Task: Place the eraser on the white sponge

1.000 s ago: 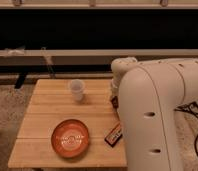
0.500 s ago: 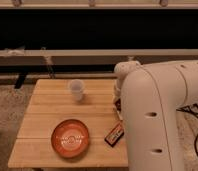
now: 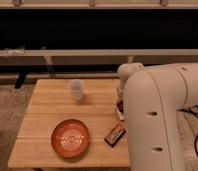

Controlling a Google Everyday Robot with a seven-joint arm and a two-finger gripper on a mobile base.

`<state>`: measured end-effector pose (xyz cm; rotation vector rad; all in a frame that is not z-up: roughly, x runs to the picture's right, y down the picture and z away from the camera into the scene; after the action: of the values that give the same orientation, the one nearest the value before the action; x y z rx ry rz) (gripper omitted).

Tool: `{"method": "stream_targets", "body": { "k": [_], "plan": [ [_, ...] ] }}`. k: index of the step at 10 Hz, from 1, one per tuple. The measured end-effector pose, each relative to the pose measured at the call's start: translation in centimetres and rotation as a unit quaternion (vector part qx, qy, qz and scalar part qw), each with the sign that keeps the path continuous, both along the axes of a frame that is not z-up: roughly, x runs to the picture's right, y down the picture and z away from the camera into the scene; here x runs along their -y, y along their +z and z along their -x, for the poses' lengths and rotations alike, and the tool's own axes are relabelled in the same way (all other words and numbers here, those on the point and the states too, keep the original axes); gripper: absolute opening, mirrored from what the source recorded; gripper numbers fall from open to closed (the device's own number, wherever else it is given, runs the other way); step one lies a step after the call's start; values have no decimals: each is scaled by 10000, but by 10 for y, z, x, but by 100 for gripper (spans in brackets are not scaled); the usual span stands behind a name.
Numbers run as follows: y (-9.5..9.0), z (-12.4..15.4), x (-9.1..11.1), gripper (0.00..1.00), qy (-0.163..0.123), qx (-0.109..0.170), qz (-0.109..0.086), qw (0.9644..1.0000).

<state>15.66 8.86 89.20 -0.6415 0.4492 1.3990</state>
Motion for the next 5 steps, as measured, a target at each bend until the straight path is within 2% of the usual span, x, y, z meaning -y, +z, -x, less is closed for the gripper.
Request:
{"method": "stream_targets", "body": {
  "k": [3,4,5],
  "plan": [
    [-1,-9,-8,68,-4,7,112,9999],
    [-2,-13,-11,76,-4,1,145,9999],
    [-2,-13,-13,80,-35,19,173,9998]
  ]
}}
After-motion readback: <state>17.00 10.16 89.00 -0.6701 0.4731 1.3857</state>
